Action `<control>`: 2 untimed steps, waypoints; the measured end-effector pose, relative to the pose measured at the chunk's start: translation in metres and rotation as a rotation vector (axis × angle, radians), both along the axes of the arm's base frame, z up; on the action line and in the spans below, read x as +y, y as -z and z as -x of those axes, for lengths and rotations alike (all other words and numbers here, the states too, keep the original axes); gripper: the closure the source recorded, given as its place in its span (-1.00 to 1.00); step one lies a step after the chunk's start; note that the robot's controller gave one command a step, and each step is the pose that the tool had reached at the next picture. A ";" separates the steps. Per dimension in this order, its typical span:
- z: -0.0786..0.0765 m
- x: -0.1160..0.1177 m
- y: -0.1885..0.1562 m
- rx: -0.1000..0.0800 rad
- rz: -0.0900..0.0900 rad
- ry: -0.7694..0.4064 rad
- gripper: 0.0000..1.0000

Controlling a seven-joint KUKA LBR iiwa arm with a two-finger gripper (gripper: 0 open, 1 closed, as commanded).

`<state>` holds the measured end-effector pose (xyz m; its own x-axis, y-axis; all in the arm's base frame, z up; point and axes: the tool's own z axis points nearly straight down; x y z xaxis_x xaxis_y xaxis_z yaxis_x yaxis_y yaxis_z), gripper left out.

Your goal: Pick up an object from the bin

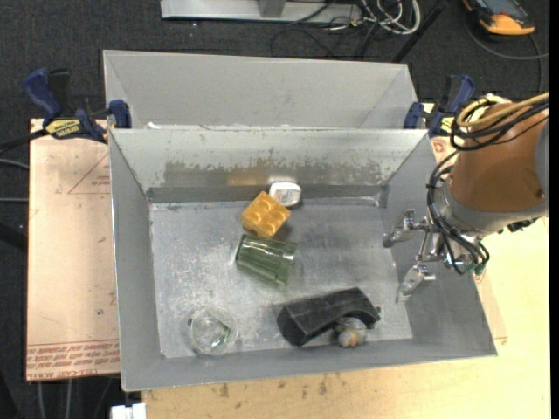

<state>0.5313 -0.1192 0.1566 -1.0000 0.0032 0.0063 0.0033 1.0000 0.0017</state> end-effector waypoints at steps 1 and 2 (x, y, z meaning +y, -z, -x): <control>-0.002 0.000 -0.004 -0.007 0.001 -0.003 -1.00; -0.001 0.046 0.046 -0.012 0.009 -0.023 -1.00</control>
Offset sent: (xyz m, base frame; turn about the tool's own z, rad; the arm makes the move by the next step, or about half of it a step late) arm -0.0036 0.0649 -0.0691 -0.0268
